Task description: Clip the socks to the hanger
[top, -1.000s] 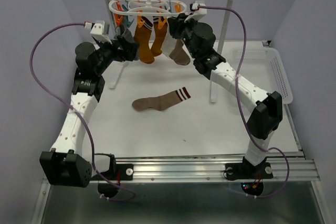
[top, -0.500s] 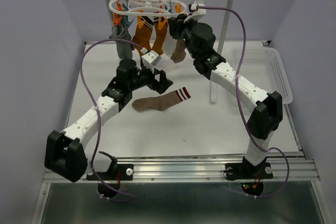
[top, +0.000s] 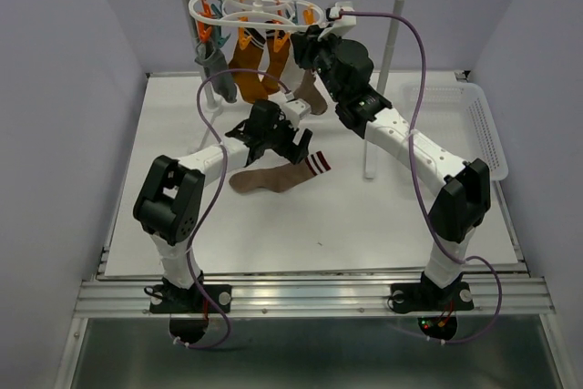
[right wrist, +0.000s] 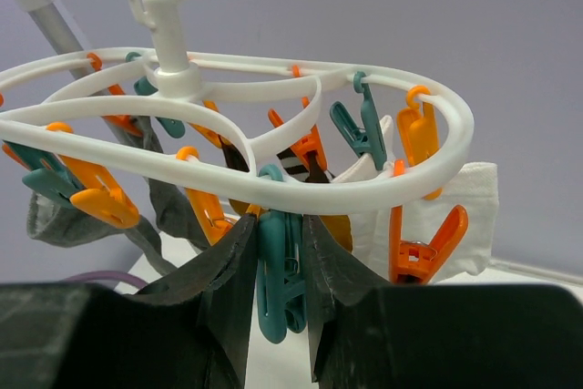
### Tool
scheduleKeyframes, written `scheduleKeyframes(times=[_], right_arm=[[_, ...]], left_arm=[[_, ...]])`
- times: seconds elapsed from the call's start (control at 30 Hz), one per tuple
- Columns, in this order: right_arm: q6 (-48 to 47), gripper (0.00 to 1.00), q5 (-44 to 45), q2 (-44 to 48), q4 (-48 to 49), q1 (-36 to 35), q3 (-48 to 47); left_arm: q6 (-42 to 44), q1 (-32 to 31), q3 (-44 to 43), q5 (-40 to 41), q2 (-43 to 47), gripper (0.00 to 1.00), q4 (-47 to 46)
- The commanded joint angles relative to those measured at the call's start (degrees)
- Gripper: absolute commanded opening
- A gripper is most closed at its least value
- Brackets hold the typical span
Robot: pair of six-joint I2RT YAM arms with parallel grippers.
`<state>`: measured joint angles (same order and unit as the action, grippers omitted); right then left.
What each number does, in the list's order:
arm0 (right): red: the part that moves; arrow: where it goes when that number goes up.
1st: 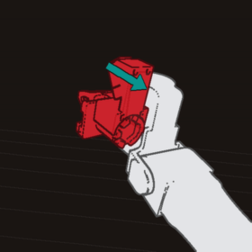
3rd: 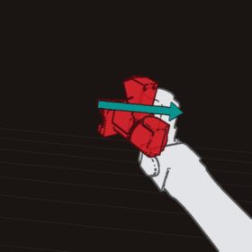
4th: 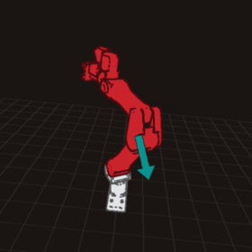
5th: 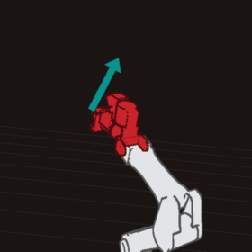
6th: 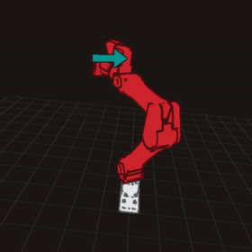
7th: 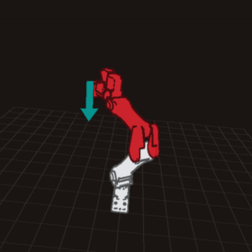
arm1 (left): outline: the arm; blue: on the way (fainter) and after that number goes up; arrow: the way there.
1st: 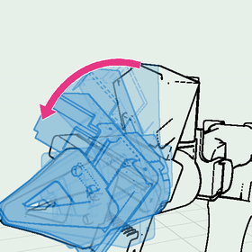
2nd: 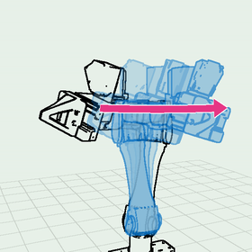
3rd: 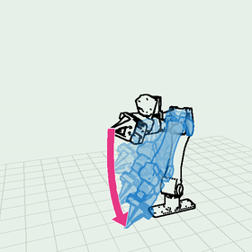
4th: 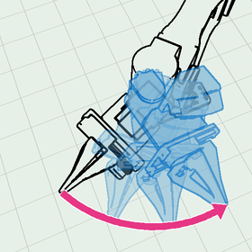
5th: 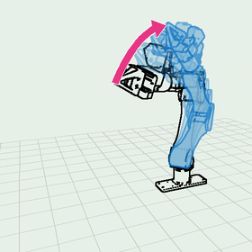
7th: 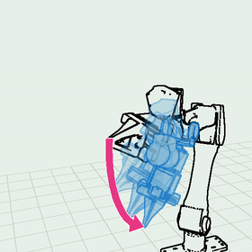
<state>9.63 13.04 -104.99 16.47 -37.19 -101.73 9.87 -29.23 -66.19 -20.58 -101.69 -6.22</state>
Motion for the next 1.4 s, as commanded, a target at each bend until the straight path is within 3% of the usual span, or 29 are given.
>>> scheduleKeyframes(times=[0.0,0.27,0.5,1.0,1.2,1.37], right_arm=[[-1.2,0.01,-0.7,2.9,-0.4,-0.4,0.0],[-1.0,0.01,-1.2,2.9,-0.6,-0.4,0.0],[-1.0,0.01,-2.1,3.2,-0.8,-0.4,0.7],[-1.6,0.01,-1.3,4.2,-0.6,-0.4,2.1],[-2.0,0.01,-1.5,4.5,-0.3,-0.4,2.7],[-2.3,0.01,-1.3,4.8,-0.2,-0.4,3.2]], left_arm=[[4.6,-1.3,-5.9,3.2,-1.5,0.99,-1.3],[12.5,-2.6,-12.8,-0.9,-9.1,0.99,6.1],[13.5,-2.5,-16.2,-2.4,-13.4,0.98,10.0],[11.8,-4.0,-19.9,4.1,-18.5,0.95,15.4],[10.3,-4.2,-22.1,5.4,-21.3,0.82,16.1],[10.4,-4.3,-22.1,2.1,-22.2,0.63,16.6]])
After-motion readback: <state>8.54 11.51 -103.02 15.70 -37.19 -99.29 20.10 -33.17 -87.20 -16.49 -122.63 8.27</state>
